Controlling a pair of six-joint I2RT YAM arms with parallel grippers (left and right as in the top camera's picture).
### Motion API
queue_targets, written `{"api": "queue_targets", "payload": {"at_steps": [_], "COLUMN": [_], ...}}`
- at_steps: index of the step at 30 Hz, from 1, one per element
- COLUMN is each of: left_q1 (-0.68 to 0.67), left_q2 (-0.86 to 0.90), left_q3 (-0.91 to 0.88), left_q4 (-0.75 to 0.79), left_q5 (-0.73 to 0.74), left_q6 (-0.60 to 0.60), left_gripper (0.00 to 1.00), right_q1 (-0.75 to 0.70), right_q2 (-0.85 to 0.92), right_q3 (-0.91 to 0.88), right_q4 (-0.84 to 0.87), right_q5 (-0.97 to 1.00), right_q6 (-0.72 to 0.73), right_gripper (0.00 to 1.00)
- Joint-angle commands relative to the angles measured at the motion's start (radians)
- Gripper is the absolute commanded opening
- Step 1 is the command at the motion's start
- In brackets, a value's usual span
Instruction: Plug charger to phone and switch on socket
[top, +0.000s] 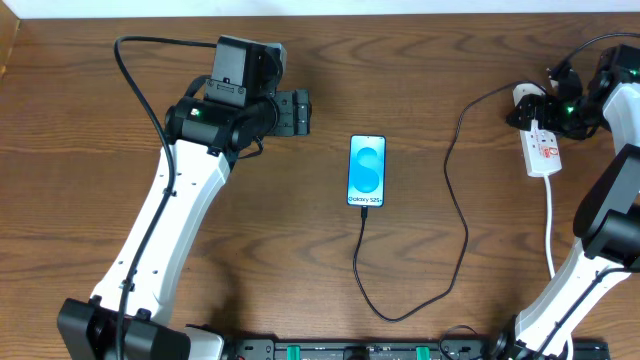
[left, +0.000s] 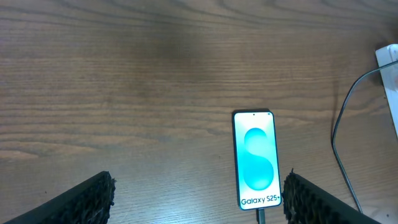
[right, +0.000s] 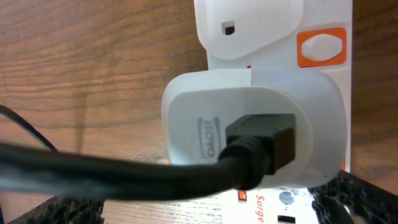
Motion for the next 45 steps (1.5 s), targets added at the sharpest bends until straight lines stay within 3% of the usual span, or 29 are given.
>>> {"api": "queue_targets", "payload": {"at_steps": [1,14,25,38,45], "left_q1": [-0.001,-0.001,-0.001,-0.001,-0.001], "left_q2": [-0.004,-0.004,-0.004,-0.004,-0.004], "left_q3": [0.003,0.003,0.003,0.003,0.003], "left_q4": [-0.003,-0.003,-0.003,-0.003,-0.003], "left_q5": [-0.014,-0.013,-0.014,-0.014,-0.014], "left_q6": [0.006,0.006,0.006,0.006,0.006], "left_gripper": [0.86,0.86,0.86,0.87,0.87], "right_q1": [0.048,-0.004,-0.002,-0.002,-0.002], "right_q2": [0.02,-0.007,-0.18,-0.437,-0.484], "right_q3": [-0.012,0.113,0.154,0.154,0.154], "right_q4": [-0.02,-0.172,-0.281,-0.301,-0.272], "right_q5": [-0.153,-0.061,0.061,0.257,0.258], "right_q6": [-0.002,-0.002,0.001,0.238,0.246], "right_gripper": [0.99,0.99,0.99,0.99,0.99]}}
